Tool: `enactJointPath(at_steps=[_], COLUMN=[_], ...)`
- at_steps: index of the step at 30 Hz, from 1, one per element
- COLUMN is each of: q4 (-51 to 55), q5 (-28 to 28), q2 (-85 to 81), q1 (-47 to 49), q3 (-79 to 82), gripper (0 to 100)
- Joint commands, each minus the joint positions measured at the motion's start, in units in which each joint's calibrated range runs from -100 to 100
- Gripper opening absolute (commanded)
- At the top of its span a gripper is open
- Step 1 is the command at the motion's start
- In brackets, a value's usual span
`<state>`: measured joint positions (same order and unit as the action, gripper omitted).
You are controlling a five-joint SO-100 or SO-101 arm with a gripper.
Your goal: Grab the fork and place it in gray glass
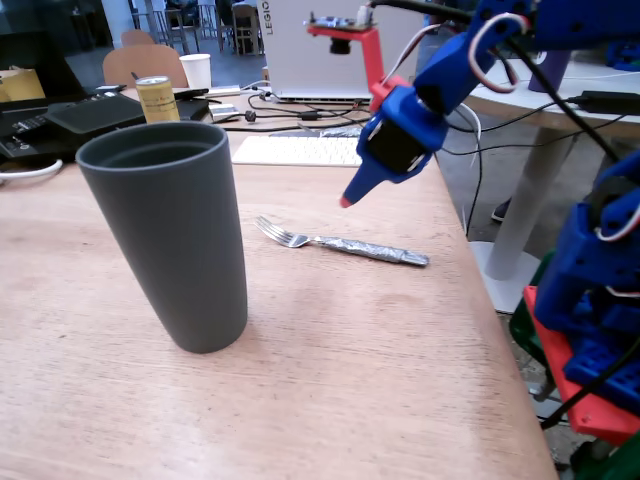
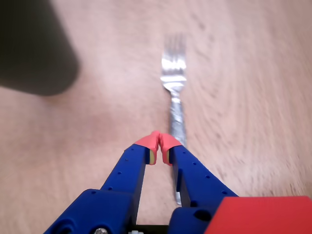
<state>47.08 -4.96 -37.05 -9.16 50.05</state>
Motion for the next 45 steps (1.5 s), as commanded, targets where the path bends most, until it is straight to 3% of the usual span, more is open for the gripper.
enactJointPath(at_steps=[1,14,26,33,45], q4=[-0.78,-0.86,-0.86,-0.86,-0.94], q5=[-0.68,-0.78,-4.98,-5.57,-5.52], q2=[4.46,8.23,13.90,16.81,20.41], q1=[-8.61,-9.45,-9.11,-8.78,-8.27], q3=[-3.37,-4.41,-7.62,-11.21,-13.38], gripper=[0,0,0,25,26])
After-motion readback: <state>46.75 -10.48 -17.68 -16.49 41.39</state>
